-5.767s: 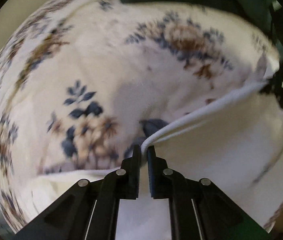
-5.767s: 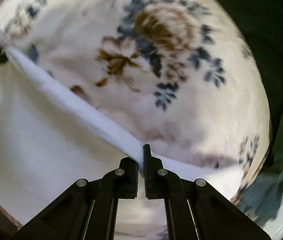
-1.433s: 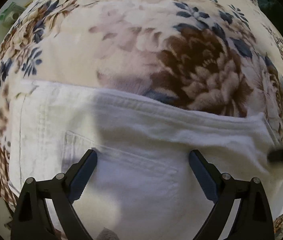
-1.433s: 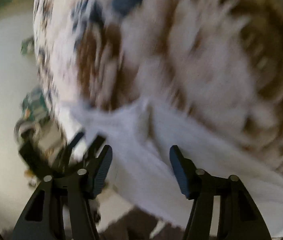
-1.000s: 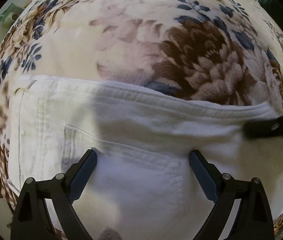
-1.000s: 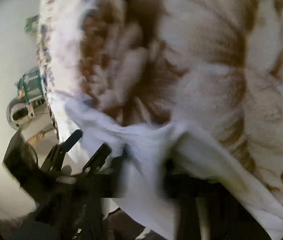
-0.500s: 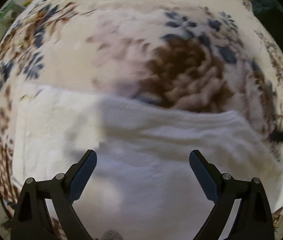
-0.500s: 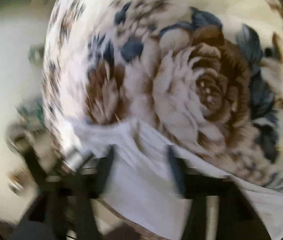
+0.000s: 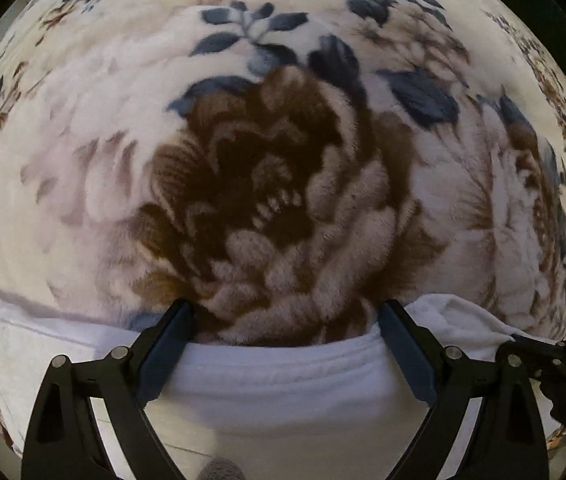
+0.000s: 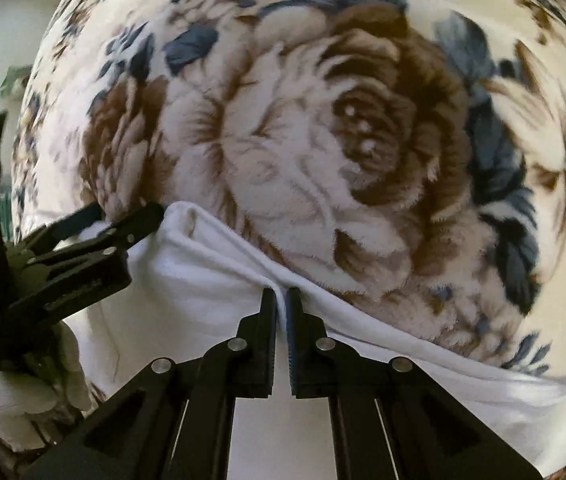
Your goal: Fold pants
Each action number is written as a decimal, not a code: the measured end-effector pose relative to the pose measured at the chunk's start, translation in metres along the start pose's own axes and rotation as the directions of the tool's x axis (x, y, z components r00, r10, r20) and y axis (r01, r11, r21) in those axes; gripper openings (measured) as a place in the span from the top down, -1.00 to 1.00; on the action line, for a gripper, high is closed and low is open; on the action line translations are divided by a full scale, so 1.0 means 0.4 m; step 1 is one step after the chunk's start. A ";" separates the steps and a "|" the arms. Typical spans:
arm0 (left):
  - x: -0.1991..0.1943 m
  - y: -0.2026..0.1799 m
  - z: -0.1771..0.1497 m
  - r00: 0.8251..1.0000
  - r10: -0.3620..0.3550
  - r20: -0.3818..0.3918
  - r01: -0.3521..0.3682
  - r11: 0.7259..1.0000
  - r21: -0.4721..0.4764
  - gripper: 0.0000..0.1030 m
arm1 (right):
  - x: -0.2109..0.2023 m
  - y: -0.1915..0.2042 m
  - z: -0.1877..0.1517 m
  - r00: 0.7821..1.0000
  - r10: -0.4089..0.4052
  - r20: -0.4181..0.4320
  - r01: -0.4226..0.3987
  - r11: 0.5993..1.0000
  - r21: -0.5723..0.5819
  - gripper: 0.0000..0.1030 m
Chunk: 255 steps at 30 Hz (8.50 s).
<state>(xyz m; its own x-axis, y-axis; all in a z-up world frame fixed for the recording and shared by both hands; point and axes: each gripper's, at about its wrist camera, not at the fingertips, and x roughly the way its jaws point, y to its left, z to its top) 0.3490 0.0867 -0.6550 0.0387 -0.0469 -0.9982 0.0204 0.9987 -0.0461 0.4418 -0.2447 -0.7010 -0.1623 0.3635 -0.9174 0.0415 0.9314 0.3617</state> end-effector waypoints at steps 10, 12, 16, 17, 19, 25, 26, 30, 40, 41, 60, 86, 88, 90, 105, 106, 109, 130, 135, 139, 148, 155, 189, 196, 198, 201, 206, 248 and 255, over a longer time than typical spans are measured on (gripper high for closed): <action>-0.166 -0.093 -0.065 0.998 -0.051 0.028 0.051 0.999 0.006 -0.84 | -0.196 -0.054 -0.114 0.987 -0.145 0.072 0.143 0.989 0.030 0.29; -0.167 -0.121 -0.087 0.998 -0.055 0.035 0.053 0.997 0.056 -0.84 | -0.167 -0.041 -0.138 0.996 -0.093 0.003 0.093 0.996 0.012 0.29; -0.113 -0.219 -0.096 0.999 0.004 0.038 -0.009 0.991 0.136 -0.84 | -0.075 -0.050 -0.129 0.998 -0.065 0.010 0.064 0.996 0.054 0.31; -0.083 -0.207 -0.085 0.999 0.028 0.039 -0.033 0.989 0.147 -0.84 | -0.065 -0.065 -0.116 0.997 -0.074 0.034 0.071 0.994 0.085 0.32; -0.041 -0.220 -0.076 0.998 0.053 0.042 -0.059 0.986 0.157 -0.93 | -0.055 -0.093 -0.092 0.992 -0.086 0.088 0.072 0.986 0.152 0.38; 0.007 -0.243 -0.053 0.998 0.053 0.038 -0.058 0.990 0.129 -1.00 | -0.032 -0.101 -0.080 0.987 -0.115 0.117 0.095 0.982 0.164 0.40; 0.011 -0.242 -0.051 0.998 0.057 0.034 -0.061 0.990 0.128 -1.00 | -0.037 -0.112 -0.081 0.988 -0.091 0.121 0.069 0.981 0.180 0.40; -0.019 -0.259 -0.017 0.999 0.039 0.023 -0.041 0.995 0.092 -1.00 | -0.121 -0.174 -0.119 0.977 -0.019 0.211 -0.038 0.964 0.263 0.39; -0.193 -0.403 -0.101 0.994 -0.105 -0.035 0.109 0.986 0.129 -1.00 | -0.353 -0.608 -0.646 0.851 -0.178 0.494 -0.269 0.660 0.702 -0.40; -0.176 -0.436 -0.122 0.990 -0.120 -0.077 0.129 0.983 0.128 -1.00 | -0.360 -0.681 -0.719 0.845 -0.192 0.500 -0.301 0.603 0.739 -0.40; 0.046 -0.705 -0.189 0.953 0.072 -0.295 -0.020 0.984 0.177 -1.00 | -0.150 -1.040 -0.896 0.445 -0.002 0.896 -0.849 0.319 0.422 -0.32; -0.095 -0.758 -0.122 0.985 0.061 -0.160 -0.025 0.976 0.215 -1.00 | -0.439 -0.735 -0.735 0.586 -0.122 0.801 -0.496 0.728 0.474 0.85; -0.130 -0.711 -0.110 0.990 0.049 -0.132 -0.023 0.981 0.192 -1.00 | -0.455 -0.656 -0.723 0.592 -0.120 0.797 -0.452 0.769 0.451 0.85; -0.159 -0.648 -0.105 0.992 0.059 -0.111 -0.041 0.987 0.157 -1.00 | -0.465 -0.557 -0.691 0.608 -0.121 0.785 -0.390 0.815 0.428 0.85; -0.244 -0.063 -0.156 0.986 0.129 -0.105 -0.152 0.958 -0.245 -1.00 | 0.071 0.162 -0.440 0.904 -0.033 0.427 -0.029 0.990 0.139 0.54; -0.247 -0.042 -0.153 0.987 0.120 -0.106 -0.144 0.954 -0.262 -1.00 | 0.094 0.180 -0.434 0.918 -0.011 0.395 -0.045 0.991 0.130 0.25; -0.288 0.034 -0.153 0.993 0.079 -0.082 -0.101 0.949 -0.299 -1.00 | 0.079 0.236 -0.443 0.924 0.091 0.371 -0.117 0.992 0.049 -0.27; -0.129 -0.367 -0.078 0.998 -0.063 -0.008 0.062 0.997 -0.047 0.91 | -0.057 -0.219 -0.605 0.927 0.012 0.374 -0.196 0.867 0.459 -0.28; -0.153 -0.283 -0.085 1.000 0.018 0.016 -0.016 0.993 -0.115 1.00 | -0.024 -0.211 -0.612 0.936 0.004 0.351 -0.175 0.872 0.456 -0.28; -0.144 -0.195 -0.085 0.981 -0.191 -0.030 0.177 0.949 -0.263 0.86 | -0.022 -0.177 -0.594 0.932 0.049 0.359 -0.215 0.871 0.441 -0.28; -0.133 -0.313 -0.022 0.942 -0.335 -0.030 0.327 0.934 -0.144 -0.08 | 0.023 -0.029 -0.511 0.951 0.066 0.302 -0.164 0.936 0.313 0.17; -0.170 -0.363 -0.035 0.973 -0.216 0.085 0.214 0.976 0.030 0.72 | 0.068 -0.034 -0.489 0.972 0.012 0.237 -0.104 0.919 0.381 0.17; -0.164 0.303 -0.346 0.914 -0.106 0.392 0.394 0.465 -0.793 -0.12 | 0.171 0.367 -0.205 0.956 -0.287 0.054 0.280 0.954 0.109 -0.16; -0.249 0.248 -0.354 0.879 -0.028 0.477 0.404 0.578 -0.710 0.43 | 0.206 0.416 -0.167 0.941 -0.335 0.051 0.330 0.940 0.087 -0.16; -0.247 0.249 -0.355 0.880 -0.019 0.474 0.397 0.575 -0.715 0.45 | 0.211 0.431 -0.163 0.940 -0.338 0.051 0.334 0.940 0.078 -0.16; -0.277 0.234 -0.357 0.873 -0.010 0.487 0.402 0.579 -0.709 0.51 | 0.214 0.446 -0.159 0.940 -0.339 0.044 0.336 0.939 0.073 -0.16; -0.307 0.194 -0.348 0.865 -0.001 0.501 0.393 0.623 -0.676 0.51 | 0.208 0.424 -0.168 0.942 -0.332 0.045 0.329 0.941 0.075 -0.17; -0.494 -0.547 -0.178 0.899 -0.217 0.380 0.213 0.976 0.053 0.80 | -0.131 -0.207 -0.550 0.935 -0.313 0.168 0.192 0.843 0.502 -0.69; -0.371 -0.798 -0.179 0.926 -0.279 0.256 0.226 0.950 0.217 0.80 | -0.160 -0.453 -0.680 0.944 -0.273 0.183 0.086 0.743 0.663 -0.69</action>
<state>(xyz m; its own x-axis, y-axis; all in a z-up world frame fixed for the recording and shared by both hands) 0.2653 -0.2240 -0.4952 0.2858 -0.3265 -0.9010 0.2452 0.9338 -0.2606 0.1766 -0.4422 -0.6624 0.0161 0.0928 -0.9956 0.6709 0.7373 0.0796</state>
